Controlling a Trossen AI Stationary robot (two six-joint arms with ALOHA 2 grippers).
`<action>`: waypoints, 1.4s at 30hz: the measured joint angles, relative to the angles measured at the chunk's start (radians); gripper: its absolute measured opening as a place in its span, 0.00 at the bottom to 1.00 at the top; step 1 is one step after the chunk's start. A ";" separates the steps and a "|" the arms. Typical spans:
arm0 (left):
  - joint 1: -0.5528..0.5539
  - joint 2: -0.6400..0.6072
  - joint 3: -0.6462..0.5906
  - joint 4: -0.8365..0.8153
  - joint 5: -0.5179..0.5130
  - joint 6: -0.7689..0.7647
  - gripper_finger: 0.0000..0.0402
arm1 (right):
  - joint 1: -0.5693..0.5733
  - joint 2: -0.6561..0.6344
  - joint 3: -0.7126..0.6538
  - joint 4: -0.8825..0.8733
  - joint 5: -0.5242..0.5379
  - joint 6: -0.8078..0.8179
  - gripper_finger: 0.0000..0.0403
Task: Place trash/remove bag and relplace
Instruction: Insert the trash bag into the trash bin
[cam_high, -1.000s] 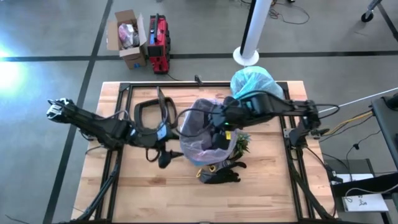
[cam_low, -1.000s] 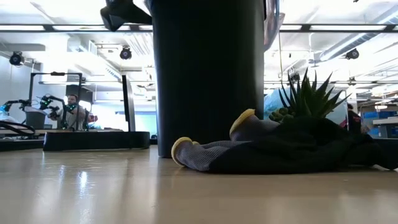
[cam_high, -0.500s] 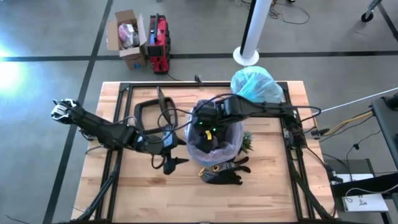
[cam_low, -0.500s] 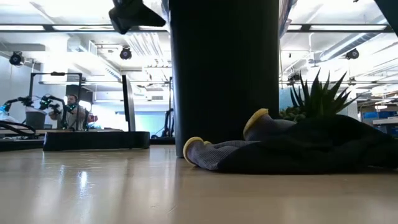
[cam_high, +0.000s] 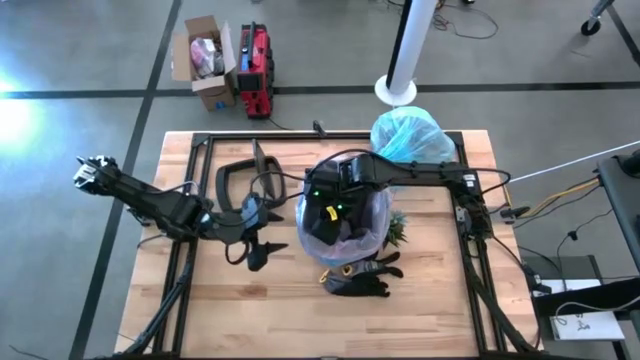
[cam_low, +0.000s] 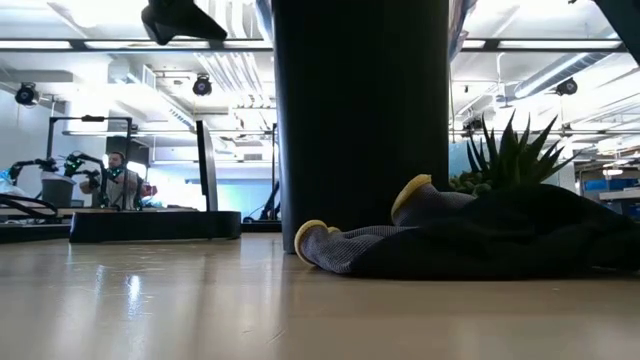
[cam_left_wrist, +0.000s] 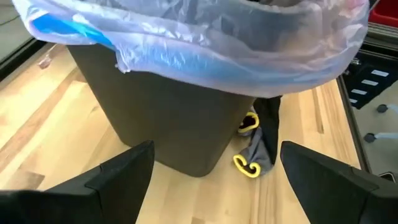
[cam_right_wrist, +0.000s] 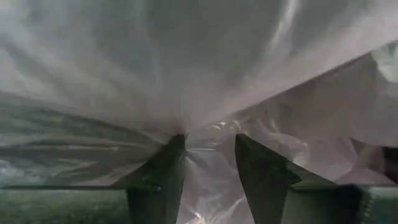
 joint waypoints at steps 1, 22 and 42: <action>-0.001 -0.004 -0.004 0.001 0.000 -0.003 0.83 | -0.005 0.000 -0.002 0.001 -0.010 0.000 0.31; -0.009 -0.023 -0.038 -0.003 -0.003 -0.011 0.83 | -0.020 -0.081 -0.047 -0.101 -0.046 -0.117 0.02; -0.009 -0.027 -0.038 -0.006 -0.005 -0.025 0.83 | -0.009 -0.094 0.045 -0.102 -0.101 -0.093 0.00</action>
